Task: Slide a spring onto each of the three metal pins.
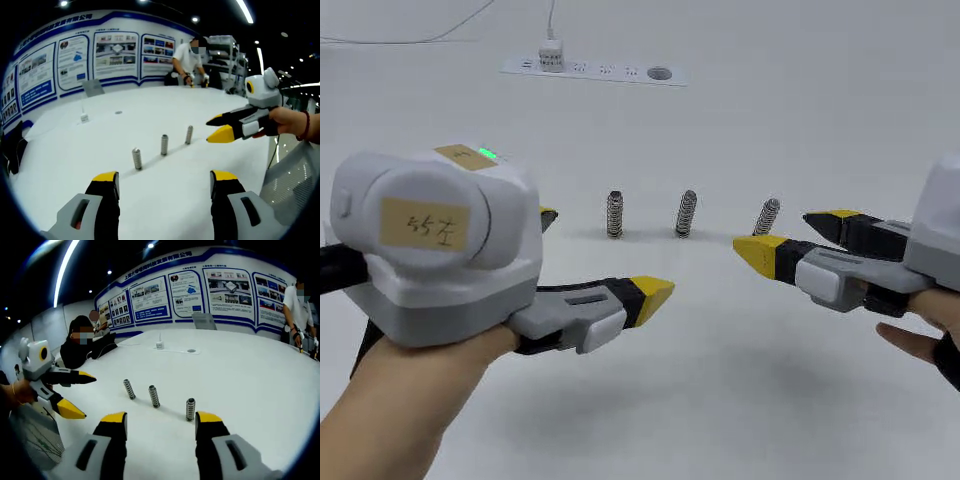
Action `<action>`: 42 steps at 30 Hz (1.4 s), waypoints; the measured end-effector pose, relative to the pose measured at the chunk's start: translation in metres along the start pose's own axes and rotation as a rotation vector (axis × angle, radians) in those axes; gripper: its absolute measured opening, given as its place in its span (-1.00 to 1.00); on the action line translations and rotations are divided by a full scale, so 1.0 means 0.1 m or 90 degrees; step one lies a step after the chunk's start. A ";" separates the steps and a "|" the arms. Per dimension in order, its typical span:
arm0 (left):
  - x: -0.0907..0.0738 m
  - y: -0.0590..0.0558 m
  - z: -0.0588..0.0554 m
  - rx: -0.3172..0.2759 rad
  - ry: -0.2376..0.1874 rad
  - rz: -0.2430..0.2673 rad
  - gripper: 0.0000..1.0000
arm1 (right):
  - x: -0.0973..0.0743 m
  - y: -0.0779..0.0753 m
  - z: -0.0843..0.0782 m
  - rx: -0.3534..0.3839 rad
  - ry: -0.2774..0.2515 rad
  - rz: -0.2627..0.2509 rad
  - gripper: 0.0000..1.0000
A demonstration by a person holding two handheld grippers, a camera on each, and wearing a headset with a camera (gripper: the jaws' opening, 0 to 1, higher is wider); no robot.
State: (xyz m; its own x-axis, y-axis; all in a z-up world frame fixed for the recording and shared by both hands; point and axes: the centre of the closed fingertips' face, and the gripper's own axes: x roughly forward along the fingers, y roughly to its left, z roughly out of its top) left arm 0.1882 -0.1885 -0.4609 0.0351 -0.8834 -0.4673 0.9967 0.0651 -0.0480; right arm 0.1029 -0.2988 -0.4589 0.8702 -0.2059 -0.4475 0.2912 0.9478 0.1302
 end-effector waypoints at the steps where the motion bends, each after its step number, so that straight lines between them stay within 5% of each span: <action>1: -0.01 0.00 -0.01 0.001 0.001 0.001 0.51 | -0.02 0.01 0.00 0.004 0.001 0.003 0.16; 9: -0.14 -0.01 -0.07 -0.005 0.010 0.010 0.53 | -0.16 0.09 -0.05 0.022 0.005 0.006 0.29; 24: -0.27 0.04 -0.18 -0.017 0.013 0.034 0.59 | -0.33 0.30 -0.15 -0.016 -0.013 0.017 0.50; 42: -0.28 0.03 -0.22 -0.015 0.014 0.044 0.61 | -0.33 0.27 -0.16 -0.019 -0.024 0.004 0.52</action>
State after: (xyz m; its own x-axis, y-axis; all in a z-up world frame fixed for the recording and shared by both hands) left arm 0.1887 -0.1533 -0.4678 0.1017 -0.8658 -0.4899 0.9900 0.1364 -0.0354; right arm 0.0755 -0.2630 -0.4543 0.8868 -0.2085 -0.4124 0.2739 0.9559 0.1056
